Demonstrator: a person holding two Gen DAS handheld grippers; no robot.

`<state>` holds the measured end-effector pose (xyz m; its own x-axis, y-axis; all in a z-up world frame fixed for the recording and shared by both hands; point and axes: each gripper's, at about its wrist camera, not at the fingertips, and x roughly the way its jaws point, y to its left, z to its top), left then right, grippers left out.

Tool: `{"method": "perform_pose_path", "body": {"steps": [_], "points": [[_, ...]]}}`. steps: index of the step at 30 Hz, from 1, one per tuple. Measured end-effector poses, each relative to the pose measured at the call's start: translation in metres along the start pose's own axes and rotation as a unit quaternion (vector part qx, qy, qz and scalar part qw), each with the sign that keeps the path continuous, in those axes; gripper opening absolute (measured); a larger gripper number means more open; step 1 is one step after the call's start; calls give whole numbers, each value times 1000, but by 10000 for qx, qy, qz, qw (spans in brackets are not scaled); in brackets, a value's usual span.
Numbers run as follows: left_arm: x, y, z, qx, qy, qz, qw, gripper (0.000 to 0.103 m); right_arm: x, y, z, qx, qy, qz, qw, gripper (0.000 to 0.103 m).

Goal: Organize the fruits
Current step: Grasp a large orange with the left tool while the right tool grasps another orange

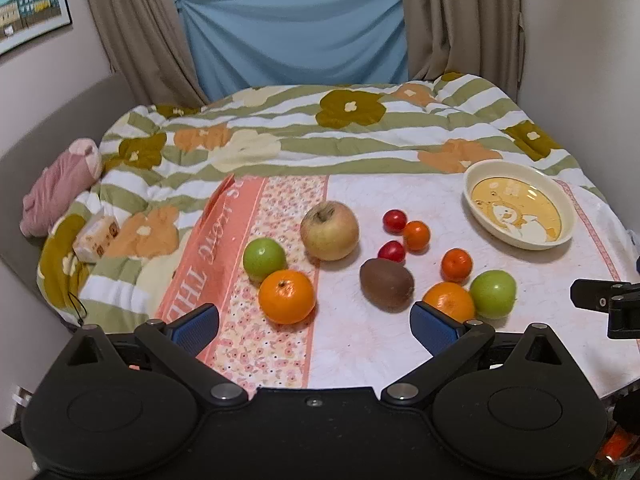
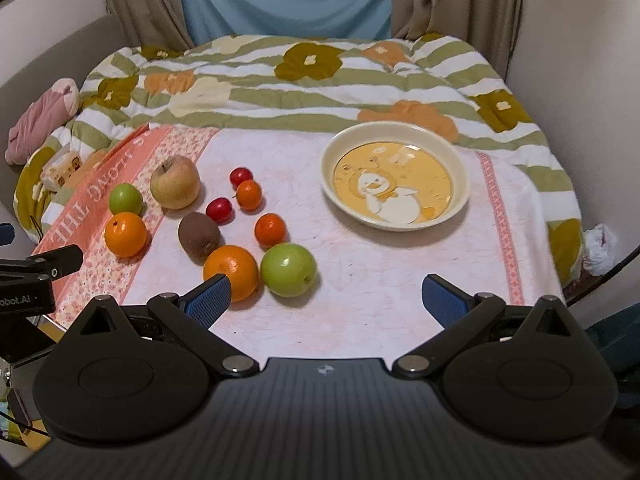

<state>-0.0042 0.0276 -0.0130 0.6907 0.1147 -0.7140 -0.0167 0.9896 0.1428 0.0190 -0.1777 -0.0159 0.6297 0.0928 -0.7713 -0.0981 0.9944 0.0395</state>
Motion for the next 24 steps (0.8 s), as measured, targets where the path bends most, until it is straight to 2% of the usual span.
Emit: {"method": "perform_pose_path", "body": {"steps": [7,17,24], "points": [[36,26,-3,320,37,-97,9994,102,31,27,-5,255,90,280,9992,103],[96,56,-6,927,280,-643,9932,95,76,70,-11,764,277,-137,9966,103],[134,63,-3,1283,517,-1079,9845,83,102,89,-10,1194,297,-396,9916,103]]}}
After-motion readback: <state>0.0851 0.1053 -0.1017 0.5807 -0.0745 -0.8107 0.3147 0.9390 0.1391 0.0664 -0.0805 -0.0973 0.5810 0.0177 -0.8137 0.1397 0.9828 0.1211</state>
